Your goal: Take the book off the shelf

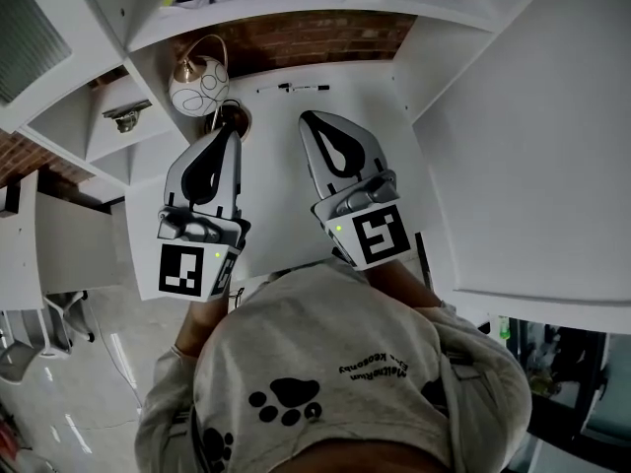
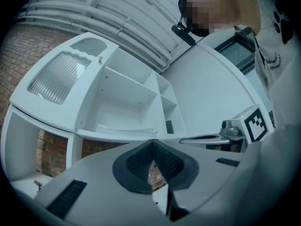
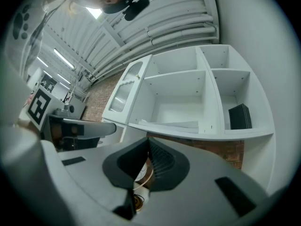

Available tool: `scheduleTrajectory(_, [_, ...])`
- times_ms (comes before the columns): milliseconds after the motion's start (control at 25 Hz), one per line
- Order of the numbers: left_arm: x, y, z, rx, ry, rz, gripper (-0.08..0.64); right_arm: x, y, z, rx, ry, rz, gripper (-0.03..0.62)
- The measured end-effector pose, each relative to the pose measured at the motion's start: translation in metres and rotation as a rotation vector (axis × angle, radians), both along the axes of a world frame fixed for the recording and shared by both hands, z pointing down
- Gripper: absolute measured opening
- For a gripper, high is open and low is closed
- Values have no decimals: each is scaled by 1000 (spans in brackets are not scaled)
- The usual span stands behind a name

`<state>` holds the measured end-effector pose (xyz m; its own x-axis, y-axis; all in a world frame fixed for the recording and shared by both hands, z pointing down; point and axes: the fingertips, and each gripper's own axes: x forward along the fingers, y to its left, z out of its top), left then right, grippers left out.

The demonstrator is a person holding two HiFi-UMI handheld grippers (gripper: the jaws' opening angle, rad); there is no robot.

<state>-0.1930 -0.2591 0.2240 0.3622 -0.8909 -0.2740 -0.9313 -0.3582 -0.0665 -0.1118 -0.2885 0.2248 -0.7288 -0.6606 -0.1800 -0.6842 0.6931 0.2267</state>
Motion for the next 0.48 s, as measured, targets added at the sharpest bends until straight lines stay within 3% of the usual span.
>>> scheduleTrajectory(480, [0,-35,-24,53,-30,5,9,-5,-38,-28,77,-16,-3,17])
